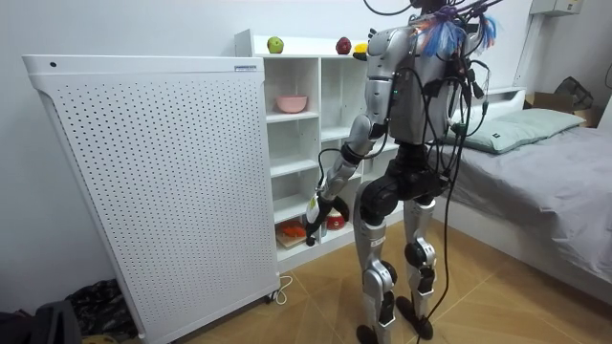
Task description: Arrange fruit in the closet
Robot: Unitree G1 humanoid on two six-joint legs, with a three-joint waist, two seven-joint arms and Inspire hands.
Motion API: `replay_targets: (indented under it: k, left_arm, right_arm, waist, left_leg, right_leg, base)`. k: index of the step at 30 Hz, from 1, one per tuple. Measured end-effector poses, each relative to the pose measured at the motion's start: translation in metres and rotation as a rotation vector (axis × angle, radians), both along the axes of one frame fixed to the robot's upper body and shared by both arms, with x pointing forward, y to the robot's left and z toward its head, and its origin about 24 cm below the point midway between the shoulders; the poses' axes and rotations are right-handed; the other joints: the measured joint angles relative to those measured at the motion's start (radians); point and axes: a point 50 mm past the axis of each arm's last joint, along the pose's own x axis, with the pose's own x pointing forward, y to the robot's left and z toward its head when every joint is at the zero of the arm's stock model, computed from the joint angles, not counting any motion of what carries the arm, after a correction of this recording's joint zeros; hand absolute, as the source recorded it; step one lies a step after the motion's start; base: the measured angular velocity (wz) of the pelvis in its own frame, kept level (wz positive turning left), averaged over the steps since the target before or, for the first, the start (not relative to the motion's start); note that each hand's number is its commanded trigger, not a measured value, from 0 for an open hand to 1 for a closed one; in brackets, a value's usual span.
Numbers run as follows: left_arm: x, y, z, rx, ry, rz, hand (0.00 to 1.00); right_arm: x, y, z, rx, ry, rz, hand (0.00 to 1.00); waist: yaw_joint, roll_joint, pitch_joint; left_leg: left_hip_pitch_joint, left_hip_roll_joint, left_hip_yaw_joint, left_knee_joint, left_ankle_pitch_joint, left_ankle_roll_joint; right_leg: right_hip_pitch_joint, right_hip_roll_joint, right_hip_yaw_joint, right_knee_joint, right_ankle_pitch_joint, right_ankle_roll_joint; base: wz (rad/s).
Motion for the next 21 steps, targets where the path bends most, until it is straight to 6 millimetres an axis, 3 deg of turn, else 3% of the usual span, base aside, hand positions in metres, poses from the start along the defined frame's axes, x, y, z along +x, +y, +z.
replay_targets:
  k: [6, 21]
  left_arm:
    - [0.002, 0.000, 0.001, -0.008, 0.010, -0.001, 0.00]
    - [0.011, 0.003, 0.004, 0.012, 0.020, 0.007, 0.00]
  right_arm:
    - [0.012, -0.002, 0.003, 0.031, 0.041, 0.023, 0.00]
    - [0.027, -0.004, 0.017, 0.029, 0.072, 0.086, 0.00]
  waist:
    - [0.001, -0.002, 0.0070]
    - [0.022, -0.011, 0.0020]
  left_leg:
    - [-0.017, -0.001, -0.002, 0.005, 0.003, -0.001]
    - [-0.025, -0.001, -0.015, 0.010, 0.004, -0.001]
  right_leg:
    - [-0.008, -0.001, -0.003, 0.000, 0.000, 0.000]
    - [-0.013, -0.002, -0.015, 0.002, 0.000, 0.000]
  base:
    - [0.00]
    - [0.02]
